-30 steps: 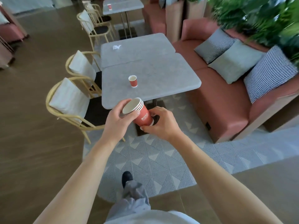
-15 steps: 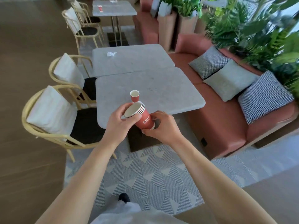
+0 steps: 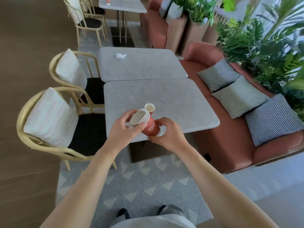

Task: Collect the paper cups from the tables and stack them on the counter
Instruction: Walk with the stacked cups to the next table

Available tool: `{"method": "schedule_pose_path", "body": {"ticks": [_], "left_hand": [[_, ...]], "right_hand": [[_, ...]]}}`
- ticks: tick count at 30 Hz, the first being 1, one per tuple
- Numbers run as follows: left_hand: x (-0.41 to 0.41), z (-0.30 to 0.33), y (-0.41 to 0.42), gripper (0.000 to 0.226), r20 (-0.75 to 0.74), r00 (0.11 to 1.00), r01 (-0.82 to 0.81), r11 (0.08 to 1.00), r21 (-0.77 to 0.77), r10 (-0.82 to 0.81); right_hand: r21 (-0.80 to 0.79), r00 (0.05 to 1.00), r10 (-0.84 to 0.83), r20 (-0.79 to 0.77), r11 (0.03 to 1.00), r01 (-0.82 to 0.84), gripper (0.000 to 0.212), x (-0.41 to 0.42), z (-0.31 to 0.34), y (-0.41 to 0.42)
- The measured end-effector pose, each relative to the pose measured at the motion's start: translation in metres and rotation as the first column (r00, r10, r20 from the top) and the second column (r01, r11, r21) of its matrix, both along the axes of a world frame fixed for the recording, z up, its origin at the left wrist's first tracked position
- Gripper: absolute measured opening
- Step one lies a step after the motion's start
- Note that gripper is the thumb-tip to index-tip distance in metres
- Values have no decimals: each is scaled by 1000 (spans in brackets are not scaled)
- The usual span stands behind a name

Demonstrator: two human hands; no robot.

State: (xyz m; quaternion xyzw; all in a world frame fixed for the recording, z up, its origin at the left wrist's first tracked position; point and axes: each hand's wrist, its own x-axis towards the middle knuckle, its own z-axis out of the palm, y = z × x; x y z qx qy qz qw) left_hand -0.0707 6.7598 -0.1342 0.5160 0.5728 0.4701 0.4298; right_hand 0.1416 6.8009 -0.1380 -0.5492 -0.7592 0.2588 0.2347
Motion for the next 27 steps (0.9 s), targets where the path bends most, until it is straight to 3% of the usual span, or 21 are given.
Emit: {"method": "schedule_pose_path", "body": {"ticks": [10, 17, 27], "left_hand": [[-3, -21, 59, 61, -42, 996, -79, 997, -25, 78], [21, -20, 136, 68, -75, 986, -154, 987, -35, 151], [58, -39, 223, 47, -160, 912, -389, 920, -47, 377]], "right_hand": [[-104, 997, 68, -25, 992, -70, 60, -2, -32, 71], [-119, 987, 133, -91, 983, -143, 52, 25, -47, 170], [-182, 972, 208, -112, 957, -226, 54, 76, -84, 309]]}}
